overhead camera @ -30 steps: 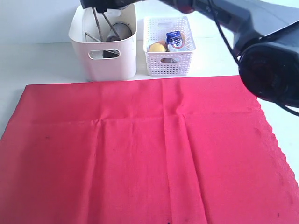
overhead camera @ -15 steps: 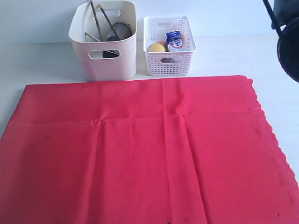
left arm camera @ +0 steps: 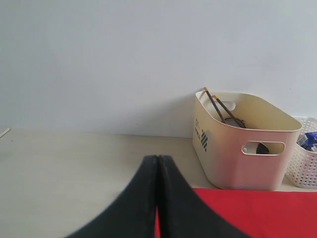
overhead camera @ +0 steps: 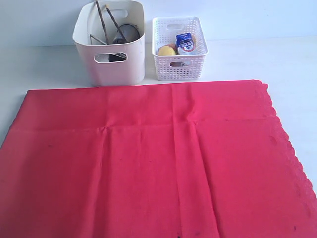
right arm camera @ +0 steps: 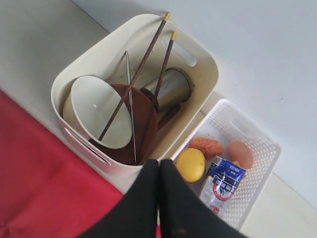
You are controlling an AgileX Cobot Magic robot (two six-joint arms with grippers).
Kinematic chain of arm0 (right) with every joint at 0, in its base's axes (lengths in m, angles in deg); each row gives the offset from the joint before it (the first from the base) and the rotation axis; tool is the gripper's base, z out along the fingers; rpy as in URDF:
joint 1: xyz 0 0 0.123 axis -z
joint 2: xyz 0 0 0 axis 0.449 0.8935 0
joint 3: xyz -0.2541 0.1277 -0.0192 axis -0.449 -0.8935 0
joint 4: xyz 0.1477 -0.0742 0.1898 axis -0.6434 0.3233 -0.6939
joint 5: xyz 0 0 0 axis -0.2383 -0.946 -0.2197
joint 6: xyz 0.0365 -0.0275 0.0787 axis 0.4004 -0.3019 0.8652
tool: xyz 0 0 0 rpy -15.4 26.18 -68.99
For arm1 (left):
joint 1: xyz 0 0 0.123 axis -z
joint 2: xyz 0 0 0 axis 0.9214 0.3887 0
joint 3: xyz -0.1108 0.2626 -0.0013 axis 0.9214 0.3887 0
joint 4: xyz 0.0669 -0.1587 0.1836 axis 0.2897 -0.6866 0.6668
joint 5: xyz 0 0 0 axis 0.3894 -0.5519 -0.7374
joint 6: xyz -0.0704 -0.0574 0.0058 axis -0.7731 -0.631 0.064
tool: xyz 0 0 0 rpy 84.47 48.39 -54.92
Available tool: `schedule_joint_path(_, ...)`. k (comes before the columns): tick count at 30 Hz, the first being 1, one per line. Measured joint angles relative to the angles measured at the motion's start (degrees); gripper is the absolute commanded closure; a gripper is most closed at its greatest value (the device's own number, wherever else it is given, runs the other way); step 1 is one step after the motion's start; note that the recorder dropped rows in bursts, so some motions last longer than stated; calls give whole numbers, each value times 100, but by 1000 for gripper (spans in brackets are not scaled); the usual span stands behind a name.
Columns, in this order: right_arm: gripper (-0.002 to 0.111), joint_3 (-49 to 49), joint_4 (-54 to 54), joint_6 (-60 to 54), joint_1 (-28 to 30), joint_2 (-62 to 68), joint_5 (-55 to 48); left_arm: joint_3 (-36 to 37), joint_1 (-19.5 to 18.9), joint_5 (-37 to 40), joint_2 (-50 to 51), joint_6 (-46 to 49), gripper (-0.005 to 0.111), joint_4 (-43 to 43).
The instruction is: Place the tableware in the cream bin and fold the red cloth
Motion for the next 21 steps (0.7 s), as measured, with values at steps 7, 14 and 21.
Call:
schedule_joint_path(7,108,-519,11,-129,0,-786,-358,0,0,0,0,0,106,0)
schedule_joint_path(14,108,-2877,11,131,0,-2298,731,0,0,0,0,0,106,0)
schedule_joint_path(21,108,-6663,718,1621,0,-4666,3104,0,0,0,0,0,106,0)
